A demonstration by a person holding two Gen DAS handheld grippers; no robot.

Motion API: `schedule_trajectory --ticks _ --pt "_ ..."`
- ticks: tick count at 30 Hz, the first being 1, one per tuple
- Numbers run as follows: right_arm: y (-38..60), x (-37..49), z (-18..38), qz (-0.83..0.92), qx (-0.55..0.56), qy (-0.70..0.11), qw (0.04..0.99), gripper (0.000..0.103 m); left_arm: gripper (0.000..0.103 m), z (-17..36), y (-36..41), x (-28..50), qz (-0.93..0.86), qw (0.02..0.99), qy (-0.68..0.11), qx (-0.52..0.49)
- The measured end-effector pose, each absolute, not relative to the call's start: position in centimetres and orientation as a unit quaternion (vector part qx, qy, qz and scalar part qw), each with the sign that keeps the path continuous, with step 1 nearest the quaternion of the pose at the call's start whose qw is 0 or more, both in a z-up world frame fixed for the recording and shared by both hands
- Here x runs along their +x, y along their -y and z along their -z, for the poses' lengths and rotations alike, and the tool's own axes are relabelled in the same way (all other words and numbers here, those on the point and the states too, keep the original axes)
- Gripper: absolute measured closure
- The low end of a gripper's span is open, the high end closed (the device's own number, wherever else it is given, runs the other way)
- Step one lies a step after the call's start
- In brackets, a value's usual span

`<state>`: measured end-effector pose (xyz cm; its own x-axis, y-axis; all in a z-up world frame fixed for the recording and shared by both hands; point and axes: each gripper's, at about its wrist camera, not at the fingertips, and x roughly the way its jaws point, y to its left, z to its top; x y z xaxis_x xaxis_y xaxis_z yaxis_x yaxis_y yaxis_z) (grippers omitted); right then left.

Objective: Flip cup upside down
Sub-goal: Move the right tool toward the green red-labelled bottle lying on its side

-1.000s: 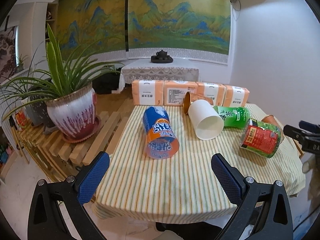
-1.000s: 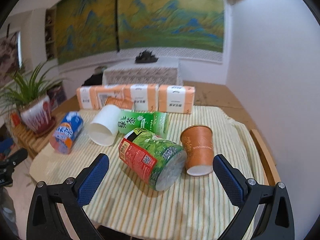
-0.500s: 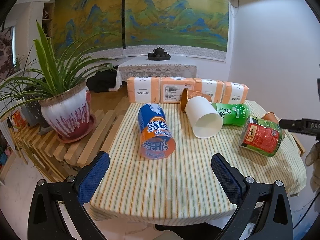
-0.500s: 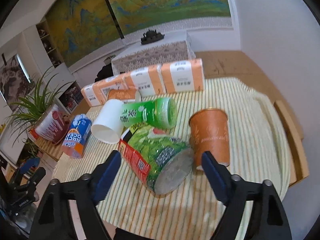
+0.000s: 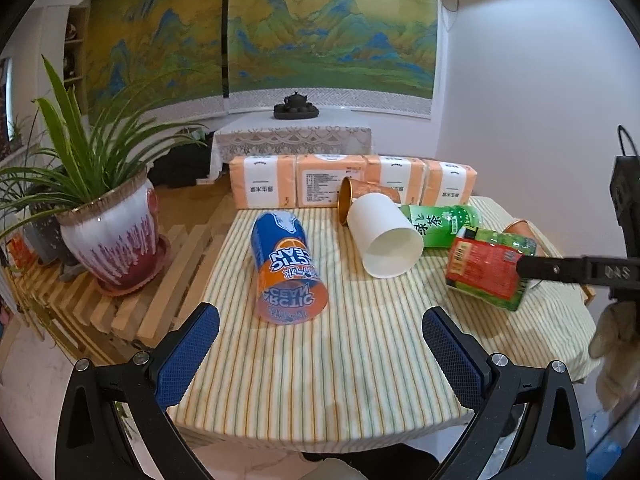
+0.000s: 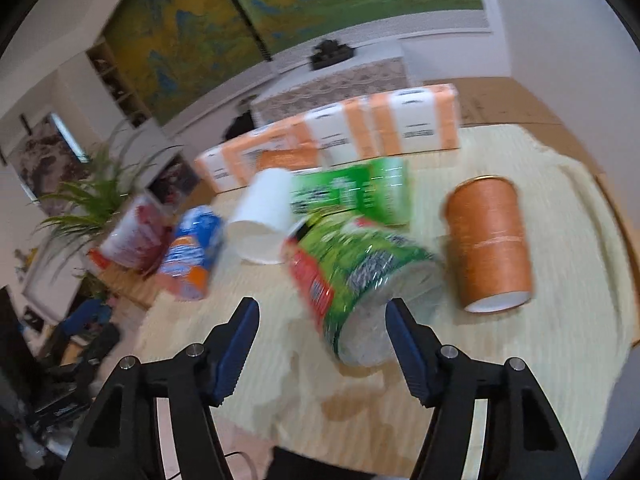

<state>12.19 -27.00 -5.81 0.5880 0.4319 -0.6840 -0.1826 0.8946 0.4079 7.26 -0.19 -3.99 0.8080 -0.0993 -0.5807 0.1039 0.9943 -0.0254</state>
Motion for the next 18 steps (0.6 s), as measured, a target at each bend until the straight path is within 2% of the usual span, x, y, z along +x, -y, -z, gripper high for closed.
schedule_trajectory --ticks 7,14,18 --pt "25.8 10.4 4.7 -0.193 0.131 -0.395 0.889 0.041 0.000 4.5 0.9 7.9 0.060 0.946 -0.319 0.011" --pt "29.4 7.6 5.4 -0.177 0.180 -0.382 0.889 0.041 0.000 4.7 3.1 8.8 0.095 0.936 -0.339 0.003" --pt "31.4 6.0 5.2 -0.151 0.194 -0.363 0.899 0.041 0.000 4.6 6.3 9.1 0.134 0.930 -0.338 0.045"
